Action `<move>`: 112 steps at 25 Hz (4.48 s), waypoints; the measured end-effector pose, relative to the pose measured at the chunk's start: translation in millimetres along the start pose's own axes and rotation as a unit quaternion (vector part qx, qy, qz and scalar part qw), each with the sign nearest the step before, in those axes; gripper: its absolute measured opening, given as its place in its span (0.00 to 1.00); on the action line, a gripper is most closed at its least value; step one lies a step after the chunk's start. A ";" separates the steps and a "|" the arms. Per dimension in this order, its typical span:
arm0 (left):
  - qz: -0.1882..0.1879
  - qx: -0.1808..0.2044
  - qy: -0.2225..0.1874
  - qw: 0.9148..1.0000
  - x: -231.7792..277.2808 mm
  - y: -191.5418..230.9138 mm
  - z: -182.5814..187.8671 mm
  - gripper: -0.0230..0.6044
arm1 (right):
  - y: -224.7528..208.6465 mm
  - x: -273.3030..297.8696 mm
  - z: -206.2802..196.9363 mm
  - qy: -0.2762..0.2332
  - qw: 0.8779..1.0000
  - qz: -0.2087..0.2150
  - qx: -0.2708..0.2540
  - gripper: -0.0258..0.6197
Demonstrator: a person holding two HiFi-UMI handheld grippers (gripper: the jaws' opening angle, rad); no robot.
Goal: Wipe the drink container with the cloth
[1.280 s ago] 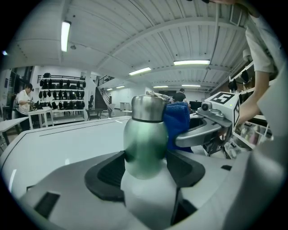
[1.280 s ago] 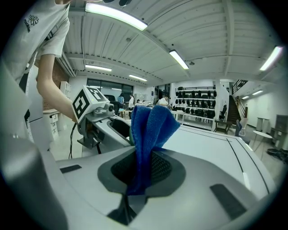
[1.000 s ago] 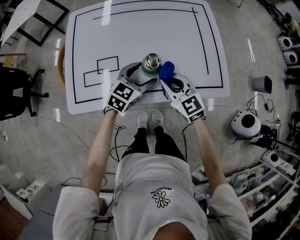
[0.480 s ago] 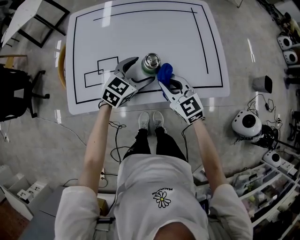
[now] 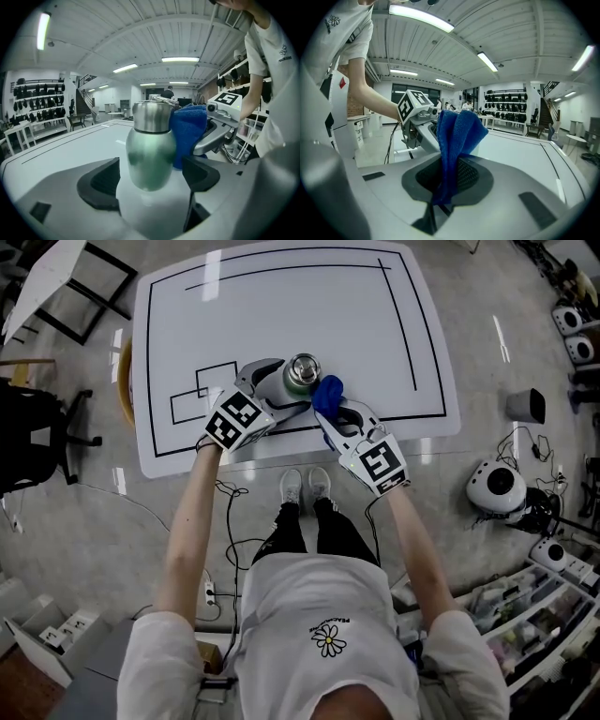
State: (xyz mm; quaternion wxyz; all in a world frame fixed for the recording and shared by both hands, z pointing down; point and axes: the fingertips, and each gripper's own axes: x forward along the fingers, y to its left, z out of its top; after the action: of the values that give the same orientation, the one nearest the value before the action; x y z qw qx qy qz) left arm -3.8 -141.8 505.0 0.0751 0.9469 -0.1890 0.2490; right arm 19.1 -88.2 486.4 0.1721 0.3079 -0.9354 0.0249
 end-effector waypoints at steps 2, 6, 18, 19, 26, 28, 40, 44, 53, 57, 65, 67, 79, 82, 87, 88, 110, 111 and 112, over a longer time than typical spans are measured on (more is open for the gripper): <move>-0.008 0.007 0.007 1.000 2.7 -3.6 -1.3 0.67 | 1.1 0.3 0.7 0.000 1.000 0.002 0.000 0.11; -0.011 0.003 0.003 1.000 3.4 -10.8 -1.2 0.67 | -0.9 1.9 1.4 0.002 1.000 0.001 -0.003 0.11; 0.005 -0.016 -0.009 1.000 -4.0 -13.7 -4.3 0.67 | -8.9 7.8 3.4 0.008 1.000 -0.009 -0.021 0.11; 0.007 -0.018 -0.011 1.000 -4.8 -13.7 -4.7 0.67 | -10.4 8.1 3.4 0.009 1.000 -0.012 -0.024 0.11; 0.008 -0.024 -0.016 1.000 -11.4 -21.8 -8.1 0.67 | -39.7 9.3 1.8 0.020 0.998 -0.043 -0.027 0.11; 0.008 -0.025 -0.014 1.000 -12.0 -23.7 -10.0 0.67 | -47.2 11.6 1.9 0.025 0.998 -0.044 -0.033 0.11; 0.015 -0.038 -0.019 0.999 -14.2 -32.6 -11.2 0.67 | -29.7 12.7 2.6 0.023 0.999 -0.040 -0.028 0.11; 0.014 -0.042 -0.019 0.999 -16.1 -39.7 -11.9 0.67 | -21.7 12.6 3.0 0.024 0.999 -0.035 -0.031 0.11; 0.017 -0.034 -0.009 0.999 -23.1 -34.0 -17.3 0.67 | -17.9 12.2 3.3 0.029 0.998 -0.028 -0.038 0.11; 0.027 -0.032 -0.005 0.999 -24.3 -15.8 -16.1 0.67 | -19.1 11.1 2.3 0.031 0.998 -0.030 -0.039 0.11; 0.008 -0.015 0.017 1.000 -4.0 2.5 -16.1 0.67 | -20.5 11.7 0.6 0.031 0.998 -0.027 -0.039 0.11; 0.002 -0.013 0.019 1.000 0.9 4.5 -14.7 0.67 | -22.2 12.3 1.1 0.031 0.998 -0.028 -0.040 0.11; -0.009 -0.004 0.019 1.000 7.3 -2.1 -10.4 0.67 | -41.5 13.7 1.3 0.037 0.997 -0.043 -0.047 0.11; -0.006 -0.001 0.021 1.000 7.1 -2.5 -11.2 0.67 | -48.7 15.1 1.1 0.038 0.997 -0.049 -0.046 0.11; 0.000 -0.004 0.022 1.000 6.1 -5.2 -13.5 0.67 | -62.6 20.2 0.8 0.045 0.996 -0.055 -0.057 0.11; 0.001 -0.008 0.022 1.000 5.2 -6.8 -14.4 0.67 | -64.8 21.5 -0.3 0.048 0.996 -0.056 -0.059 0.11; 0.011 -0.040 0.016 0.999 -5.1 -39.1 -19.0 0.67 | -32.3 18.1 -2.9 0.053 0.996 -0.034 -0.059 0.11; 0.010 -0.038 0.017 0.999 -4.7 -40.6 -20.0 0.67 | -30.8 17.9 -2.8 0.053 0.996 -0.032 -0.060 0.11; 0.009 -0.036 0.020 0.999 -4.4 -42.2 -21.1 0.67 | -29.4 17.8 -3.0 0.054 0.996 -0.030 -0.061 0.11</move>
State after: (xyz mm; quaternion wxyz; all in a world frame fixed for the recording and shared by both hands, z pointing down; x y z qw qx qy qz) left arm 0.0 -96.7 519.1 0.1109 0.9368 -0.2051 0.2610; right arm 23.8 -121.6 493.5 0.2415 0.3228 -0.9149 -0.0207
